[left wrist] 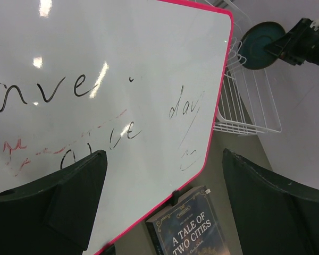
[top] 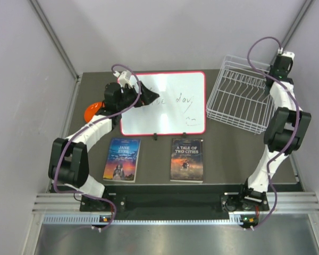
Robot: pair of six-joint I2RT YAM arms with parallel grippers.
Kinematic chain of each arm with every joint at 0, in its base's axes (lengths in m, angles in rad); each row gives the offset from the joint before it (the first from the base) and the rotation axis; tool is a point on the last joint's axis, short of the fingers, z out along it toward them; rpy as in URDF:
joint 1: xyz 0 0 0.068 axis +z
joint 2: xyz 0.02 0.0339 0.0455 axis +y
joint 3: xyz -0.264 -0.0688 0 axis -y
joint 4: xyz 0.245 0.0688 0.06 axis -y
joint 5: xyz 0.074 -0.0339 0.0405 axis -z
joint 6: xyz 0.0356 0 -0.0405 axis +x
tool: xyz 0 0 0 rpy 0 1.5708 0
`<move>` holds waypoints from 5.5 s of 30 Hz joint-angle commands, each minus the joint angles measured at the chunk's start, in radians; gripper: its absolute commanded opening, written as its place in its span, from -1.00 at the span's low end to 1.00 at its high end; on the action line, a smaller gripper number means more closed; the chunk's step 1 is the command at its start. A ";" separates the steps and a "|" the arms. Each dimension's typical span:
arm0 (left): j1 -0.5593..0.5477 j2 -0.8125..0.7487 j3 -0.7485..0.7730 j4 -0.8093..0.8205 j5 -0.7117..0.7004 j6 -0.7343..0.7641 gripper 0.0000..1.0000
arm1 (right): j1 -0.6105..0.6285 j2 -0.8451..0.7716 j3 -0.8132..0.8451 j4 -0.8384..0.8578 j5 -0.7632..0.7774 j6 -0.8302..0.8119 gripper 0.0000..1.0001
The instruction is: Unload the plates from the dish rack
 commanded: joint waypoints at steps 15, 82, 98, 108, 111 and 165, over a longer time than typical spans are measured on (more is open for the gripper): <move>-0.003 -0.083 0.003 -0.029 -0.071 0.041 0.88 | 0.225 -0.664 -0.268 0.013 -0.173 0.131 -1.00; 0.203 -0.400 -0.161 -0.001 -0.224 0.047 -1.00 | 0.529 -0.885 -0.764 0.310 -0.636 0.550 0.24; 0.494 -0.363 -0.193 -0.100 -0.548 0.030 -1.00 | 0.340 -0.962 -0.836 0.224 -0.685 0.455 0.29; 0.546 -0.172 -0.204 0.019 -0.491 -0.001 -1.00 | 0.316 -0.910 -0.864 0.252 -0.719 0.458 0.29; 0.552 -0.121 -0.216 0.052 -0.491 -0.002 -1.00 | 0.312 -0.904 -0.864 0.276 -0.722 0.458 0.29; 0.551 -0.156 -0.054 -0.297 -0.437 0.097 0.98 | 0.291 -0.936 -0.848 0.145 -0.633 0.332 0.32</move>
